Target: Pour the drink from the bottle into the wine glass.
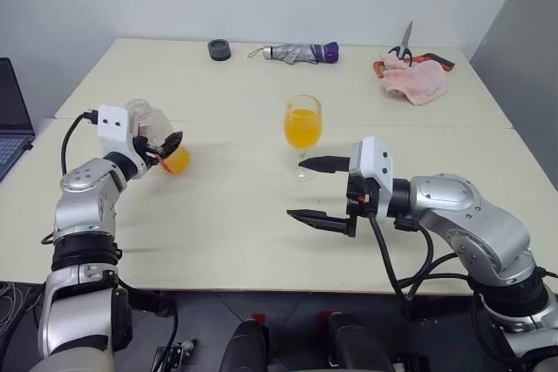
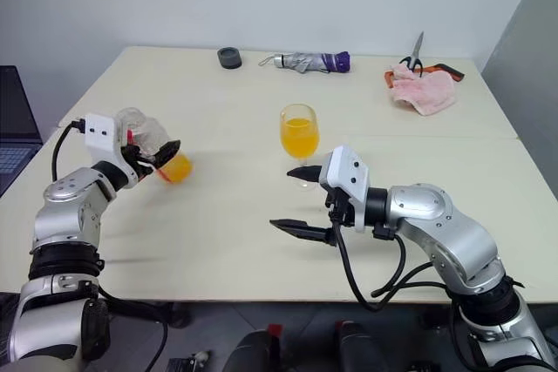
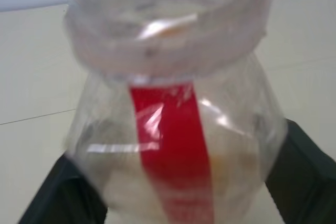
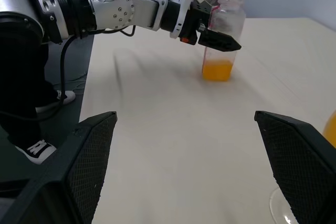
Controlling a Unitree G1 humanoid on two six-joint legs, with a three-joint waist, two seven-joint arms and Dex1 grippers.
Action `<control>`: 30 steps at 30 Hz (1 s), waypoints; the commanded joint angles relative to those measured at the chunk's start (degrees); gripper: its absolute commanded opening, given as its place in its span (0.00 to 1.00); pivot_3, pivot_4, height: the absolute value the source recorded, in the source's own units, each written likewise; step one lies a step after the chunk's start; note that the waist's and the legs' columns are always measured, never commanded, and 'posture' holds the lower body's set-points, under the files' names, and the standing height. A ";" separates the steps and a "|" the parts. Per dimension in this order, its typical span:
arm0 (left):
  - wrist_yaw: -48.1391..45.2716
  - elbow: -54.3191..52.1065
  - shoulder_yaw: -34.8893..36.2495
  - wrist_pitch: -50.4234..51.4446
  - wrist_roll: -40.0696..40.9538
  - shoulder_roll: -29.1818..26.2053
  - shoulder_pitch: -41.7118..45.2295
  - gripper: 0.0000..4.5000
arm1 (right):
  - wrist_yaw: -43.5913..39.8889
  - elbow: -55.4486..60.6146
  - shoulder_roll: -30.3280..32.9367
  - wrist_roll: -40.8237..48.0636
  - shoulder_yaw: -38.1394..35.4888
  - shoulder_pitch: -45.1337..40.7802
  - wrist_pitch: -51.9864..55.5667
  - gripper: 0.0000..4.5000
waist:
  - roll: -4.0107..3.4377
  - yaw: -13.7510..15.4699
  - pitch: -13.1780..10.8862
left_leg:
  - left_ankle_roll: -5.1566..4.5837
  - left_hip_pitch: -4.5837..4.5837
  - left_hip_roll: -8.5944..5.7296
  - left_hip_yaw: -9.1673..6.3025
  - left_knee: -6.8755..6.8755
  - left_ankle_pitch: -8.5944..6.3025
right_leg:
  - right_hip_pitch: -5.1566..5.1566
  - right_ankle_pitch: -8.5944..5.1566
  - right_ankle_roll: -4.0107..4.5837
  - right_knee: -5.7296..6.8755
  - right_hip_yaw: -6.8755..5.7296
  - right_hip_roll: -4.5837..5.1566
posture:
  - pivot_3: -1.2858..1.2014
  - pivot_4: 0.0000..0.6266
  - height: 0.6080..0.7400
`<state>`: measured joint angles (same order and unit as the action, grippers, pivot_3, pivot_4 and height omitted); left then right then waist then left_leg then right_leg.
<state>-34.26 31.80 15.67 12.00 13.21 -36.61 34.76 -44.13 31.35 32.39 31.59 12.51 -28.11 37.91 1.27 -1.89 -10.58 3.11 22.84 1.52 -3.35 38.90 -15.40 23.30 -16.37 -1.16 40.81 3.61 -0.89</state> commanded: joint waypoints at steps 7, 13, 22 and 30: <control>1.88 -6.88 1.17 -2.50 0.99 0.95 -3.44 1.00 | -0.33 1.96 -0.34 0.88 -1.21 -0.08 -0.34 1.00 | 0.00 0.00 0.00 | 0.00 0.00 0.02 0.00 -0.01 0.00 | 0.00 0.00 0.00 -0.01 0.01 0.00 | 0.52 0.24 1.00; 3.09 -10.61 1.32 -2.25 1.13 1.47 -6.06 1.00 | -0.48 2.12 -0.16 0.98 -1.52 0.79 -0.62 1.00 | 0.00 0.00 0.00 | 0.00 0.00 0.01 0.00 -0.03 0.00 | 0.00 0.00 0.00 -0.03 0.01 0.00 | 0.52 0.24 1.00; 5.67 -20.33 5.32 -2.05 4.08 3.10 -15.40 1.00 | 0.16 -0.49 -1.05 -3.36 -1.75 4.91 -7.36 1.00 | 0.00 -0.07 0.00 | 0.00 -0.02 0.09 0.03 -0.10 0.00 | 0.00 0.00 -0.01 -0.09 0.07 0.02 | 0.52 0.24 1.00; 8.68 -28.42 7.73 -0.14 5.15 4.13 -23.73 1.00 | 4.12 -4.33 -5.93 -9.05 -3.16 11.74 -18.52 1.00 | 0.01 0.00 0.01 | 0.00 -0.03 0.09 0.06 -0.14 0.00 | -0.01 -0.01 -0.02 -0.14 0.09 0.02 | 0.52 0.24 1.00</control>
<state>-26.51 6.40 21.73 11.55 17.47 -32.34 11.51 -41.43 26.62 27.01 23.69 11.36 -16.87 22.88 1.28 -1.89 -10.57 3.11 22.81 1.62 -3.29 38.75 -15.41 23.30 -16.38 -1.18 40.64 3.71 -0.86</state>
